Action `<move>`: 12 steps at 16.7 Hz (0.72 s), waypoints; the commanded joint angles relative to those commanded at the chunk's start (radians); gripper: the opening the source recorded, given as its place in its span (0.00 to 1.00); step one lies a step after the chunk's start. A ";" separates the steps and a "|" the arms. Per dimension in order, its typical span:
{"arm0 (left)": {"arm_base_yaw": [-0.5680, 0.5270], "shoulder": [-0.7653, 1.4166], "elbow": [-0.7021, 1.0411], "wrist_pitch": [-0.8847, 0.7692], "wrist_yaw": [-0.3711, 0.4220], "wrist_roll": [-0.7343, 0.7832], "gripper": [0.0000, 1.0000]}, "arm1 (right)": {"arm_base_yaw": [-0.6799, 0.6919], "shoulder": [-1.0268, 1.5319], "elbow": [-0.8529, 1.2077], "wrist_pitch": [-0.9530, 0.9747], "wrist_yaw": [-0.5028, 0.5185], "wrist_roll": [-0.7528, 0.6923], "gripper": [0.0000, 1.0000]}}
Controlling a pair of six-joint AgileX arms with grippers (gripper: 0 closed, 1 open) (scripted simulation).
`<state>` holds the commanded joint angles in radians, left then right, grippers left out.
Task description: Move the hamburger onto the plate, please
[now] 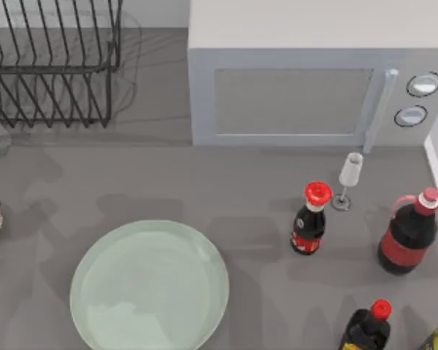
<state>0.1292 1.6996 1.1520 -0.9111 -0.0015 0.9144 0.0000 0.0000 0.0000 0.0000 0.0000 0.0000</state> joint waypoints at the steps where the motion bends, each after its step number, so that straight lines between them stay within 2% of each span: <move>1: 0.004 0.048 0.040 -0.024 0.001 0.028 1.00 | 0.000 0.000 0.000 0.000 0.000 0.000 1.00; 6: 0.016 0.178 0.163 -0.088 0.004 0.110 1.00 | 0.000 0.000 0.000 0.000 0.000 0.000 1.00; 12: 0.017 0.190 0.175 -0.093 0.004 0.118 1.00 | 0.000 0.000 0.000 0.000 0.000 0.000 1.00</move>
<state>0.1458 1.8895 1.3267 -1.0037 0.0027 1.0322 0.0000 0.0000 0.0000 0.0000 0.0000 0.0000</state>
